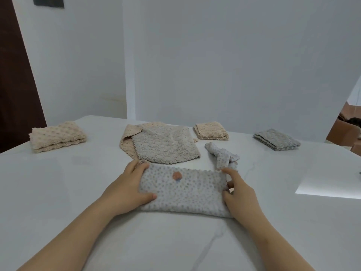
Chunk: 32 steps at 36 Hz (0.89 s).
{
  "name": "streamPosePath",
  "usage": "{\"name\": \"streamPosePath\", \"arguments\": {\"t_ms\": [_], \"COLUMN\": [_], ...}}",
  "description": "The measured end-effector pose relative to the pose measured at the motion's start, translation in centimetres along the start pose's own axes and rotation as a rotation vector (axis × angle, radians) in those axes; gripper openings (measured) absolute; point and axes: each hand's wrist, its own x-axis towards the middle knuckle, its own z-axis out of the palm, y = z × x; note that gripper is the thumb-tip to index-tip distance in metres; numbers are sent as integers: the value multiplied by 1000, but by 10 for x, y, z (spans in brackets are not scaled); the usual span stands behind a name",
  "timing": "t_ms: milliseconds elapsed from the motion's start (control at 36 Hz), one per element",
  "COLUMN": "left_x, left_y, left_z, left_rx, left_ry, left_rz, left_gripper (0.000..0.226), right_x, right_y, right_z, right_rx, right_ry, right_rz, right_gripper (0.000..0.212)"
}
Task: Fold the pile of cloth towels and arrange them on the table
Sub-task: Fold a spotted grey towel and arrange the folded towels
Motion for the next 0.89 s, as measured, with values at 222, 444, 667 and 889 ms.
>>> {"name": "streamPosePath", "arguments": {"t_ms": [222, 444, 667, 889], "left_x": [-10, -6, -7, -10], "left_y": [29, 32, 24, 24], "left_z": [7, 33, 21, 25], "left_rx": [320, 436, 426, 405], "left_ry": [198, -167, -219, -173], "left_rz": [91, 1, -124, -112], "left_gripper": [96, 55, 66, 68], "right_x": [-10, -24, -14, -9], "right_y": [-30, -41, -21, -12], "right_z": [18, 49, 26, 17], "right_rx": [-411, -525, -569, -672], "right_ry": [311, -403, -333, -147], "right_rz": [-364, -213, 32, 140], "right_gripper": [38, 108, 60, 69]}}
